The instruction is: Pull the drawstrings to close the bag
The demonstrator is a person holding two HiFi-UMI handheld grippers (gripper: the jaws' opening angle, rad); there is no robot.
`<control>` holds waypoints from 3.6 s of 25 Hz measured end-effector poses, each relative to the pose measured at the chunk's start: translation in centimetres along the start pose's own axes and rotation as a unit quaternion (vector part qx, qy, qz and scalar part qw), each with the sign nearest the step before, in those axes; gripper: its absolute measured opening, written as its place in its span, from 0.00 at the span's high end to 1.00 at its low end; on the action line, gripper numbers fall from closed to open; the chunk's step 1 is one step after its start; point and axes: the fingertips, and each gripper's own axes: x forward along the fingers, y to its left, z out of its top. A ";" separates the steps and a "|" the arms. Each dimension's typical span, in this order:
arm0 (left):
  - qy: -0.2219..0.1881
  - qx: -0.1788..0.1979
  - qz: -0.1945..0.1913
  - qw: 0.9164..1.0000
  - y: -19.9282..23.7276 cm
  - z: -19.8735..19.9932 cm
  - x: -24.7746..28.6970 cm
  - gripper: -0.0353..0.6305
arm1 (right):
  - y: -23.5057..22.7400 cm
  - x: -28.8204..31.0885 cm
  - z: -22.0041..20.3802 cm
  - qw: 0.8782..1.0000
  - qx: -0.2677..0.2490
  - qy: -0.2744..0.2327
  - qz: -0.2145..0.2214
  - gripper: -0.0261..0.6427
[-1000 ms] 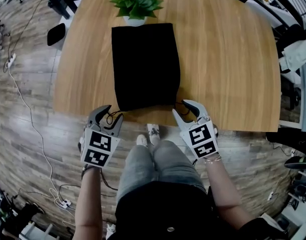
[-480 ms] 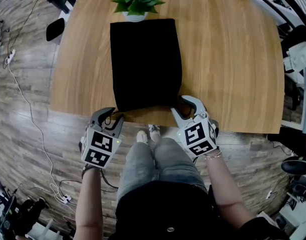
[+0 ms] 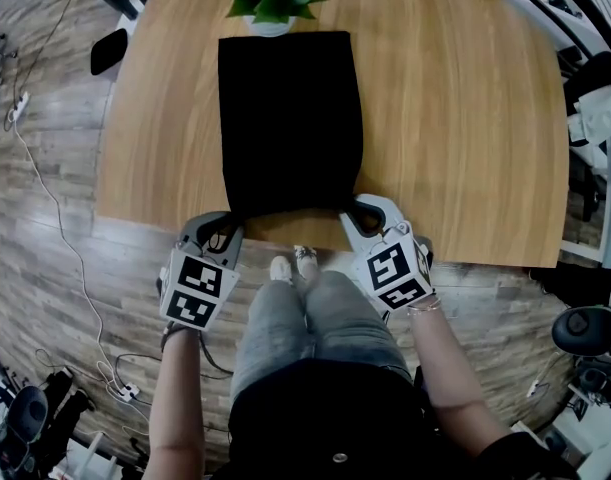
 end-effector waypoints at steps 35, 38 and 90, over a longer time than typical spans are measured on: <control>-0.002 -0.035 -0.022 0.999 -3.0 -1.3 -1.7 0.91 | 3.5 -2.8 -2.7 0.998 0.039 0.024 0.044 0.84; -0.003 -0.037 -0.020 0.999 -3.1 -1.4 -1.8 0.91 | 3.1 -3.0 -2.8 0.999 0.018 0.039 0.028 0.84; -0.183 -0.070 0.088 0.977 0.7 5.5 -13.1 0.92 | -3.6 -14.8 5.1 0.978 0.075 -0.099 -0.167 0.95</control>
